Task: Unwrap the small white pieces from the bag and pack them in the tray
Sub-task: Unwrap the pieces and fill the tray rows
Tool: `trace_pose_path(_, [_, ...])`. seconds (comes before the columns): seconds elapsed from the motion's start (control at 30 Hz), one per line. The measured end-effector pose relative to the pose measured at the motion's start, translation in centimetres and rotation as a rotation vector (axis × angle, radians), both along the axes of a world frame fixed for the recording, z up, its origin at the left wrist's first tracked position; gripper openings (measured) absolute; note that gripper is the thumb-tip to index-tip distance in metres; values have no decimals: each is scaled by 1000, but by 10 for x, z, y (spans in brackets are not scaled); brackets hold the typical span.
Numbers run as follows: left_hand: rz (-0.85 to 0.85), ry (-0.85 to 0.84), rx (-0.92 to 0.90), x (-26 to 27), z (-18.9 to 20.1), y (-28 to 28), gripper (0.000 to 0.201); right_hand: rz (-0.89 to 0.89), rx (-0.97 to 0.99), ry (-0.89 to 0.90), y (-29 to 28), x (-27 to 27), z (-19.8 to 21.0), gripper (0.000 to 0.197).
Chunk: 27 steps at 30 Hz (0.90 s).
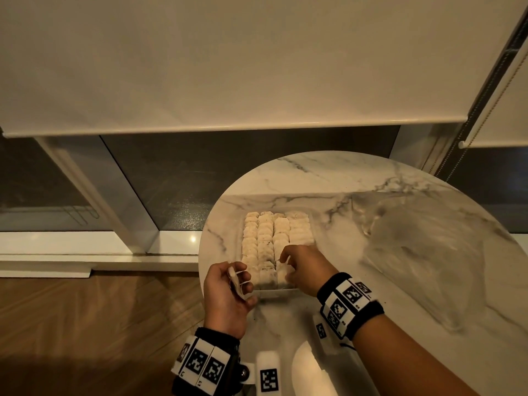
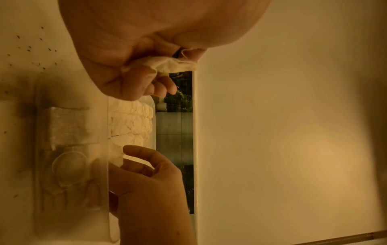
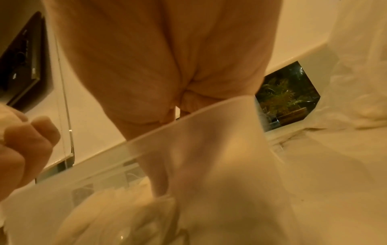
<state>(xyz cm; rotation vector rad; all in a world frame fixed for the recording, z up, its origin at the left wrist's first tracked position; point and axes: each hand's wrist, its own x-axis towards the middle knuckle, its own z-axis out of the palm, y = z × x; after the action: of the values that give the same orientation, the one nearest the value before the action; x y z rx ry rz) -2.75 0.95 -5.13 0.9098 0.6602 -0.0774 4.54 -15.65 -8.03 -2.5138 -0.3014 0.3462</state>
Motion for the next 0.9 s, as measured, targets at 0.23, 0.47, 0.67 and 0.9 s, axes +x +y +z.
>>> trace_pose_path(0.23, [29,-95,-94,-3,4,-6,21,-64,217,-210,-9,-17,22,23])
trace_pose_path(0.47, [57,-174,11,2,1,-16,31,60,550,-18,3,-50,41,21])
trace_pose_path(0.67, [-12,-178,111,-1,2,-17,24,8,535,-64,16,-50,27,11])
trace_pose_path(0.9, [0,-196,127,0,-4,-6,20,-93,743,-51,15,-43,33,6])
